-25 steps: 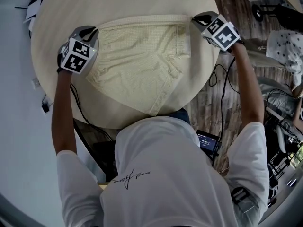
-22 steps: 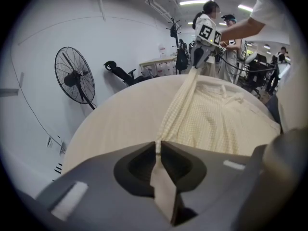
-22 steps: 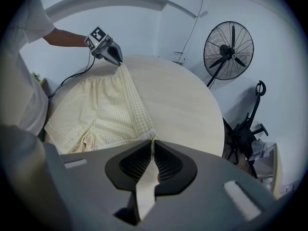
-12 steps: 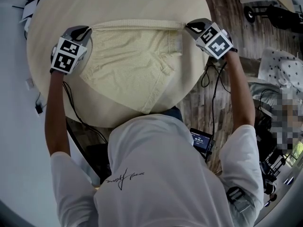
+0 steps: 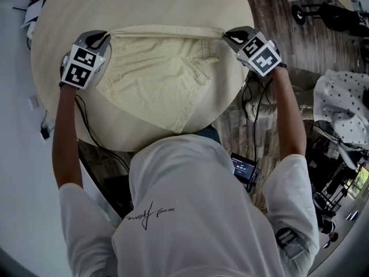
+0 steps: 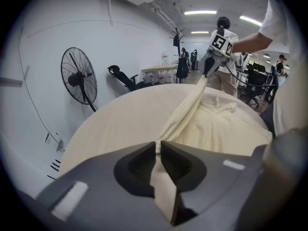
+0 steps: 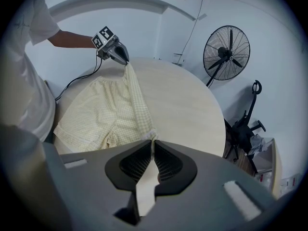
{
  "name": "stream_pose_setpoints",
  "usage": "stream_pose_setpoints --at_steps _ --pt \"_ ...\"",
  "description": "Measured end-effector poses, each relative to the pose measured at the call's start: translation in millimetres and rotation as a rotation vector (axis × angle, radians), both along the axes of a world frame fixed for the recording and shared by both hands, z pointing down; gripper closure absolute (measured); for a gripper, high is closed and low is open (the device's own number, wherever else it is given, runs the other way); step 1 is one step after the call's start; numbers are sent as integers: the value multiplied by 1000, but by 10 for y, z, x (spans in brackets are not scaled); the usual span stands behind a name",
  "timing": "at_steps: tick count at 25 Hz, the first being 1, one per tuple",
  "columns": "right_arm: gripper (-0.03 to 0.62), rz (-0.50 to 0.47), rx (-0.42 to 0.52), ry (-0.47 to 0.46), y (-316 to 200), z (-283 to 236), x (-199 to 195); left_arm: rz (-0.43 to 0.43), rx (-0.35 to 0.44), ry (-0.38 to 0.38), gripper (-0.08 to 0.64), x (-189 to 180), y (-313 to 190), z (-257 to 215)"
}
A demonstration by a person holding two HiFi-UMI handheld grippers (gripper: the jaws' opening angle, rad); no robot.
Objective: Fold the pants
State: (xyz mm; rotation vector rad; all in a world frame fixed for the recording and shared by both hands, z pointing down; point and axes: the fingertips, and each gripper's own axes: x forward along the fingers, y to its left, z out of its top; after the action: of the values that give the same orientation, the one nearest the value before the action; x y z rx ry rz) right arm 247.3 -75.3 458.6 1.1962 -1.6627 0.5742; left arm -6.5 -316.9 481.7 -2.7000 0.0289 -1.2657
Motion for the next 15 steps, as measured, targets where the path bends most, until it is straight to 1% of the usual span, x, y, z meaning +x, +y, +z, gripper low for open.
stream_pose_setpoints --at_steps 6,11,15 --pt "569 28 19 -20 99 -114 -140 4 -5 12 472 -78 8 -49" --pt "569 25 11 -10 206 -147 -248 20 1 20 472 -122 74 -88" --pt "569 36 9 -20 297 -201 -363 21 6 33 472 -175 112 -123"
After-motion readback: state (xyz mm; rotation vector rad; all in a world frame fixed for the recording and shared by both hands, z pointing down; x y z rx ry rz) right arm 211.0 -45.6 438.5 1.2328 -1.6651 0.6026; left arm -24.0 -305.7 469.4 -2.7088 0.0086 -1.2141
